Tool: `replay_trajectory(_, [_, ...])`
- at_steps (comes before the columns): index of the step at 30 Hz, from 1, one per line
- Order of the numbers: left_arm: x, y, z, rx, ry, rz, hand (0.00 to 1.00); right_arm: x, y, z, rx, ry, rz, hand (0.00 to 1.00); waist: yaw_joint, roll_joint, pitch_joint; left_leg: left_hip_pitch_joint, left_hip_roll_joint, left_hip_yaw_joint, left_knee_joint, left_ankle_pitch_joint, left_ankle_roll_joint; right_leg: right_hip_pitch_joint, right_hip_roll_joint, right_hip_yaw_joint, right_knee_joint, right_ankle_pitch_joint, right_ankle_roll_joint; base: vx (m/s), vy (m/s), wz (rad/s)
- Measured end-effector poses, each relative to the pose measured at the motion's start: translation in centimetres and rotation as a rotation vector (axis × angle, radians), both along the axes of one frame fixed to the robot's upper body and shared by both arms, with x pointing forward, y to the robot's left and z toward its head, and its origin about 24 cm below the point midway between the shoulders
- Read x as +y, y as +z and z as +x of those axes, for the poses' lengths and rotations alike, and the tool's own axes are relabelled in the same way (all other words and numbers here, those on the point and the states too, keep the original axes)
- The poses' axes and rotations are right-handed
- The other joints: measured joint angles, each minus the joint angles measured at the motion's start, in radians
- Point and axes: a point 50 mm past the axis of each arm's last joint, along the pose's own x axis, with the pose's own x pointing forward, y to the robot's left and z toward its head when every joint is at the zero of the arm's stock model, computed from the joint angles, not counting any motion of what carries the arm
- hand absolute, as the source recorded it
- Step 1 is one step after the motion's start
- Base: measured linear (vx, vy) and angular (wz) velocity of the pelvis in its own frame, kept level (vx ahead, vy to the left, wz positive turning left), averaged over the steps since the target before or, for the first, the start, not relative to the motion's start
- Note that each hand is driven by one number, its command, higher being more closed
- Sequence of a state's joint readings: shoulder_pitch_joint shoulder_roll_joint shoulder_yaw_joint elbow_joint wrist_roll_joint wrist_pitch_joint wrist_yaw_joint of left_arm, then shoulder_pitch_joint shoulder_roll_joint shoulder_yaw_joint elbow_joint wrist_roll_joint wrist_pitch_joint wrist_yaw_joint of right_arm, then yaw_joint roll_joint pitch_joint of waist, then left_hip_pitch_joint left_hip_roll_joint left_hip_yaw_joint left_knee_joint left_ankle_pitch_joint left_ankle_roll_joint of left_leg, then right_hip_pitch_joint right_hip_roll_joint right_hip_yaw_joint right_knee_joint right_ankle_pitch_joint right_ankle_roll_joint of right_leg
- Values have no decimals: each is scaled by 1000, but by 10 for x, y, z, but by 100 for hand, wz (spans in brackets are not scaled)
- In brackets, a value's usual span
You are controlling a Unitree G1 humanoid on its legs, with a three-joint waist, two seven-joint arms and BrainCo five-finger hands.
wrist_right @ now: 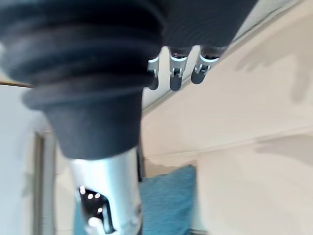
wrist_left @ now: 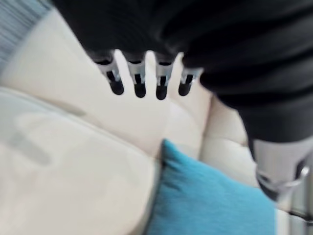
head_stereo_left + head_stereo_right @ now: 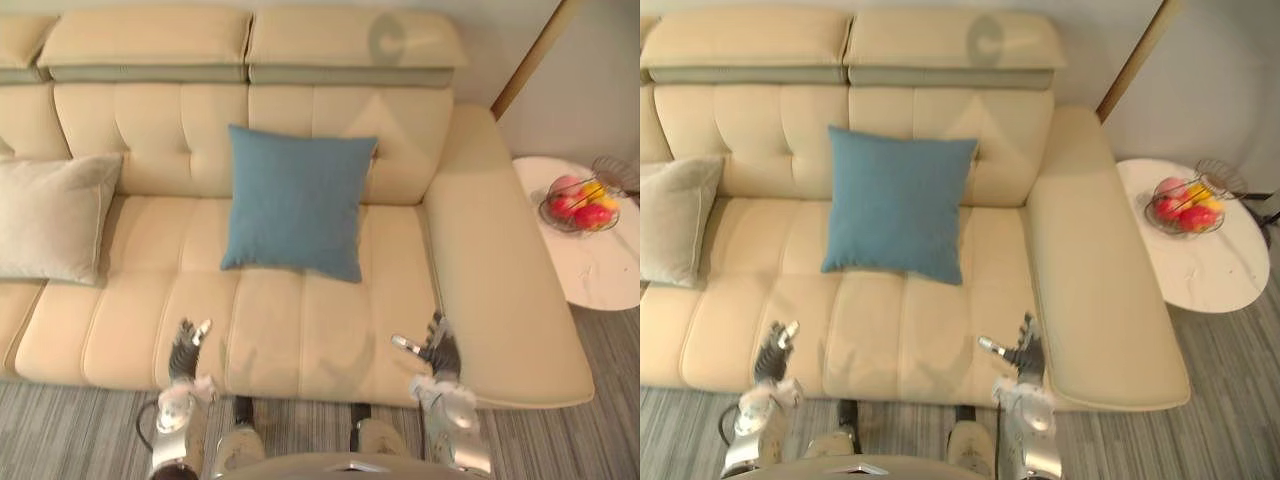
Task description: Pick up cushions and gather them together orderly.
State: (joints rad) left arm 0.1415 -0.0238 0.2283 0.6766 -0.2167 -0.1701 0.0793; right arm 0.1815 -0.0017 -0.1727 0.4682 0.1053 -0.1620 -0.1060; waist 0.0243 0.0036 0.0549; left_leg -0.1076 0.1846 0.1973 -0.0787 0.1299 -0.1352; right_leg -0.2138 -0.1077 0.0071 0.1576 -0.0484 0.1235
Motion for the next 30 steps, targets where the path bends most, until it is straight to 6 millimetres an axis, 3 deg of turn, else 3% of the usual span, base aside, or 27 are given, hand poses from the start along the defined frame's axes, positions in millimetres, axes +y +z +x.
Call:
replay_trajectory(3, [-4,-30,-41,221,37,-51,0,-5,-40,-36,248,-51,43,0,0,-3,-27,56,0,19,0,-24,-6,84,2,12,-84,34,5,85,24,-16])
replay_trajectory(7, [0,-42,-65,343,22,-44,0,-13,-60,-62,394,-129,87,0,-4,-11,-46,93,-3,22,0,-47,-22,147,1,21,-151,68,8,41,14,-10])
replay_trajectory(15, [5,-45,-73,410,-65,-1,0,-15,-70,-81,492,-162,112,0,-31,-18,-50,180,-25,18,0,-87,-19,212,-9,63,-161,72,9,6,20,-15])
replay_trajectory(18, [11,-43,-69,401,-68,15,0,-13,-71,-79,496,-156,118,0,-21,-40,-33,194,-38,52,0,-99,-12,164,-6,124,-123,76,9,-68,27,-56])
replay_trajectory(19, [12,-43,-69,401,-68,19,0,-12,-71,-77,492,-154,120,0,-21,-49,-28,185,-45,55,13,-110,-5,147,-7,128,-112,82,2,-78,32,-82])
replay_trajectory(20, [15,-41,-60,378,-60,24,0,-9,-69,-68,474,-135,119,0,-9,-66,-6,141,-74,36,89,-159,46,95,-13,129,-68,110,-39,-109,42,-108])
replay_trajectory(21, [13,-41,-58,374,-61,19,0,-12,-66,-60,458,-112,102,0,13,-27,12,116,-65,14,116,-161,79,85,1,91,-81,148,-96,-168,42,-120])
replay_trajectory(22, [12,-40,-53,359,-68,20,0,-11,-64,-51,439,-99,97,0,4,-22,35,105,-50,37,138,-160,74,42,-13,-21,132,24,-82,-165,14,-63])
replay_trajectory(23, [14,-37,-47,343,-78,32,0,-10,-67,-58,459,-103,103,0,-6,-19,39,89,-55,20,151,-151,71,19,-32,-73,324,-75,-77,-134,-28,8])
replay_trajectory(25, [20,-33,-38,315,-88,56,0,-8,-68,-63,472,-112,113,0,-13,-40,38,77,-69,-20,139,-118,70,62,-75,-118,594,-159,-62,-103,-117,56])
replay_trajectory(26, [23,-32,-38,312,-90,67,0,-5,-70,-67,483,-108,118,0,-10,-59,28,61,-75,-33,140,-88,62,120,-105,-124,628,-146,-44,-151,-228,33])
replay_trajectory(27, [30,-30,-37,311,-82,83,0,-2,-69,-62,472,-102,124,0,5,-78,23,20,-72,-31,167,-75,58,152,-106,-112,549,-146,9,-165,-214,4])
replay_trajectory(29, [24,-31,-36,309,-77,63,0,-3,-64,-44,428,-90,112,0,18,-61,47,-78,-56,-31,248,-74,44,201,-47,-114,390,-158,4,-283,-69,-3])
replay_trajectory(30, [17,-33,-38,315,-81,47,0,-8,-62,-41,424,-96,88,0,30,-44,44,-84,-86,-34,217,-36,68,217,-41,-108,327,-170,-6,-322,63,-4])
